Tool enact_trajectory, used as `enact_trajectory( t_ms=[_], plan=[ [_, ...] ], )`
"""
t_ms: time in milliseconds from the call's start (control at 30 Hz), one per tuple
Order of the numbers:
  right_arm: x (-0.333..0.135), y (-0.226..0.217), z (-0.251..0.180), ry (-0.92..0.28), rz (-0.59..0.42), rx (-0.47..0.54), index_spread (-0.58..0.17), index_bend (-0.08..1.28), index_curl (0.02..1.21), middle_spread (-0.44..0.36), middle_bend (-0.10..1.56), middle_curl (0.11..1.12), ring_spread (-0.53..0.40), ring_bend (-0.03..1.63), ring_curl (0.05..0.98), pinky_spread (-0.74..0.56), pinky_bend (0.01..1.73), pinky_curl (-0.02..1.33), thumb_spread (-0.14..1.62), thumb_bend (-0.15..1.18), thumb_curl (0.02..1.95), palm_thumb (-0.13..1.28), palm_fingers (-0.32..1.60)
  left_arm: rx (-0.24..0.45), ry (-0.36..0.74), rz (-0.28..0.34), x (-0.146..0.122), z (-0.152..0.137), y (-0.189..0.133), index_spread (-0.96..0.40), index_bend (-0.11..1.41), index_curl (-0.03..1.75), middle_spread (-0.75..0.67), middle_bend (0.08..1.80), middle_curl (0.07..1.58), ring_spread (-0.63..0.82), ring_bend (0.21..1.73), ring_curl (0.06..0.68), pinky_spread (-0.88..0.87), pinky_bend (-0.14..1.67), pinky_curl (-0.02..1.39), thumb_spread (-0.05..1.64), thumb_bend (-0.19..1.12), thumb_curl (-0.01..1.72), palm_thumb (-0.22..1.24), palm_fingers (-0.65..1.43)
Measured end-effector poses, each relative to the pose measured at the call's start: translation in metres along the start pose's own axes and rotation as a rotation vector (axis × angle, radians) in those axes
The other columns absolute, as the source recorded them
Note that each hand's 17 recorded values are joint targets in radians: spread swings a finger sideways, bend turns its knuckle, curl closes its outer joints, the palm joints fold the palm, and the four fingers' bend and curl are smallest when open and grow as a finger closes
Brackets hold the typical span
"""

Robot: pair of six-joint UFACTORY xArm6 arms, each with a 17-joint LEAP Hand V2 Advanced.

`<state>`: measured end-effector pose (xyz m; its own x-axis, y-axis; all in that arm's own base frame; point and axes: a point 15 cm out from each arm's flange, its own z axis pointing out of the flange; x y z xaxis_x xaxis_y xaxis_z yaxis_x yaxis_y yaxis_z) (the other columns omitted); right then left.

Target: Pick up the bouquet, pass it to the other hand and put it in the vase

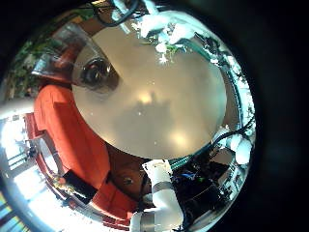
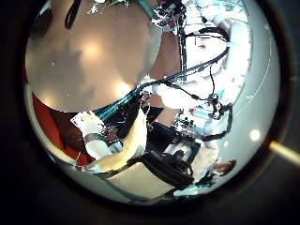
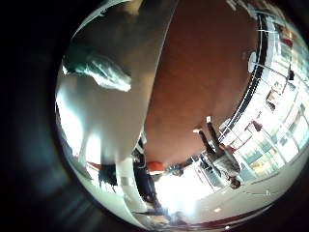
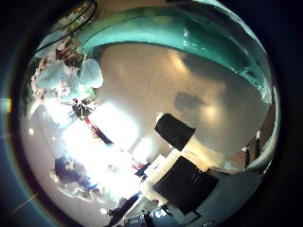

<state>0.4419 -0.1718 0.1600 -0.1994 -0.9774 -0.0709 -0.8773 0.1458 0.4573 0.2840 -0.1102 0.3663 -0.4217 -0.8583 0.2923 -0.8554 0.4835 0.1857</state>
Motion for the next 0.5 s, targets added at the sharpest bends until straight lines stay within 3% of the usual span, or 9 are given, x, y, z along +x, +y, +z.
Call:
enact_trajectory(
  t_ms=[133, 267, 333, 400, 500],
  plan=[
    [0.001, -0.005, 0.002, 0.0, 0.001, -0.004, -0.316, 0.2, 0.37, -0.136, 0.39, 0.41, -0.172, 0.78, 0.263, 0.14, 0.33, 0.18, 1.06, -0.02, 0.37, 0.51, 0.56, 0.0, 0.0, -0.002, 0.0, 0.0, -0.001, 0.04, 0.19, 0.39, 0.42, 0.18, 0.3, 0.55, 0.45, 0.189, 0.51, 0.19, 0.29, 1.16, -0.02, 0.31, 0.31, 0.15],
    [-0.002, -0.015, -0.003, 0.016, -0.008, 0.005, -0.362, 0.24, 0.38, -0.243, 0.48, 0.44, -0.249, 0.87, 0.283, -0.01, 0.37, 0.16, 1.06, -0.01, 0.38, 0.58, 0.89, -0.005, 0.001, -0.006, 0.0, 0.001, 0.0, 0.04, 0.19, 0.39, 0.42, 0.18, 0.3, 0.56, 0.45, 0.191, 0.51, 0.19, 0.29, 1.16, -0.02, 0.31, 0.31, 0.15],
    [-0.009, -0.016, -0.003, 0.027, -0.021, 0.004, -0.395, 0.32, 0.42, -0.289, 0.57, 0.48, -0.28, 0.91, 0.308, -0.15, 0.47, 0.17, 1.05, 0.0, 0.39, 0.64, 1.23, -0.003, -0.003, -0.006, 0.0, 0.0, 0.0, 0.04, 0.19, 0.39, 0.42, 0.18, 0.3, 0.56, 0.44, 0.192, 0.51, 0.19, 0.29, 1.16, -0.02, 0.31, 0.31, 0.15],
    [-0.016, -0.016, -0.011, 0.038, -0.031, 0.022, -0.407, 0.44, 0.49, -0.292, 0.69, 0.54, -0.281, 0.96, 0.355, -0.29, 0.61, 0.23, 1.05, 0.01, 0.4, 0.71, 1.43, -0.002, -0.003, -0.004, 0.0, 0.0, 0.001, 0.04, 0.19, 0.39, 0.42, 0.18, 0.3, 0.56, 0.44, 0.192, 0.51, 0.19, 0.29, 1.16, -0.02, 0.31, 0.31, 0.15],
    [-0.019, -0.014, -0.028, 0.043, -0.033, 0.077, -0.413, 0.61, 0.59, -0.285, 0.84, 0.62, -0.273, 1.08, 0.417, -0.37, 0.83, 0.31, 1.04, 0.01, 0.43, 0.78, 1.41, 0.0, -0.003, -0.007, 0.0, -0.001, 0.002, 0.04, 0.19, 0.4, 0.42, 0.18, 0.3, 0.56, 0.44, 0.193, 0.51, 0.19, 0.29, 1.16, -0.02, 0.31, 0.31, 0.16]
  ],
)
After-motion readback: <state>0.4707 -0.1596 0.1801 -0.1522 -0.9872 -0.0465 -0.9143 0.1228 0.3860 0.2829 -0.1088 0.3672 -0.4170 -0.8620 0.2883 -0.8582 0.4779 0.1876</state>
